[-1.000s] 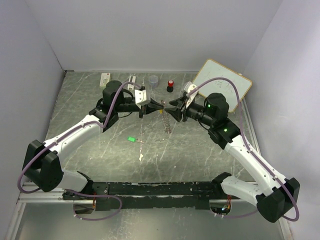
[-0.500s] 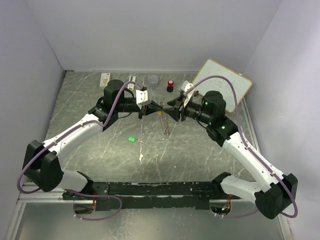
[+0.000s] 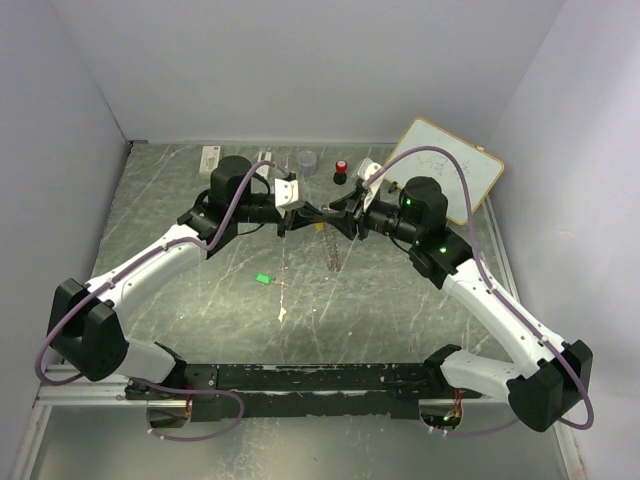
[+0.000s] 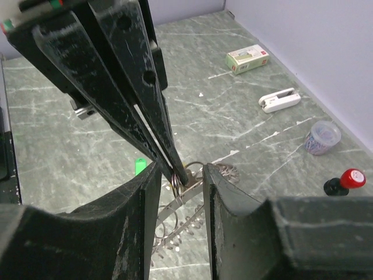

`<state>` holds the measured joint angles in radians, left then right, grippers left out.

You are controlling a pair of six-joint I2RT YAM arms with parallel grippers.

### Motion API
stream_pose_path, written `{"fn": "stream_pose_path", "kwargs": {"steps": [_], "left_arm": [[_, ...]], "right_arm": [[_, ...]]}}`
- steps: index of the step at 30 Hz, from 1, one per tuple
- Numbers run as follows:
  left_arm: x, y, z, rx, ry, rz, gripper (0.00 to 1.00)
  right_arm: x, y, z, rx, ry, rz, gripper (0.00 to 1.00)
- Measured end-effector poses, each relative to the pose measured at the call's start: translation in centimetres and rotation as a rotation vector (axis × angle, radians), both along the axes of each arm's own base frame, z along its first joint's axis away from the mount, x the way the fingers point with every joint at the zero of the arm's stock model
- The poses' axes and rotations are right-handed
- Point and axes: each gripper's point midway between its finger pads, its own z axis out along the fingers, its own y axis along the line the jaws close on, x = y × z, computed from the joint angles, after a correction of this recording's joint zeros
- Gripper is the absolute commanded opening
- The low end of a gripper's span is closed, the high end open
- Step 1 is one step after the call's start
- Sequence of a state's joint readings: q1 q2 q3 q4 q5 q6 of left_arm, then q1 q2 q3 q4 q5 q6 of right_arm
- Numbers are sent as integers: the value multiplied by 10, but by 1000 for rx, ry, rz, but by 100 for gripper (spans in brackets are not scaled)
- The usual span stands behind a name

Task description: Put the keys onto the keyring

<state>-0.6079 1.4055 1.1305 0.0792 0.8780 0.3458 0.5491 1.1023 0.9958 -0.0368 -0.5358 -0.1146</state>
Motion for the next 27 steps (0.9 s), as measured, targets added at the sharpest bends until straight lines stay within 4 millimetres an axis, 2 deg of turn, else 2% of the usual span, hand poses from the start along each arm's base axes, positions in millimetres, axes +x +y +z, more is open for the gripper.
{"fn": "stream_pose_path", "kwargs": {"steps": [6, 17, 22, 25, 27], "left_arm": [[-1, 0, -7, 26, 11, -6, 7], [-1, 0, -4, 36, 4, -10, 7], [-1, 0, -4, 41, 1, -12, 7], [-1, 1, -6, 47, 4, -13, 7], [-1, 1, -6, 50, 1, -13, 7]], "right_arm": [[0, 1, 7, 6, -15, 3, 32], [-1, 1, -4, -26, 17, 8, 30], [-1, 1, -6, -33, 18, 9, 19], [-1, 1, -6, -35, 18, 10, 2], [-3, 1, -8, -37, 24, 14, 0]]}}
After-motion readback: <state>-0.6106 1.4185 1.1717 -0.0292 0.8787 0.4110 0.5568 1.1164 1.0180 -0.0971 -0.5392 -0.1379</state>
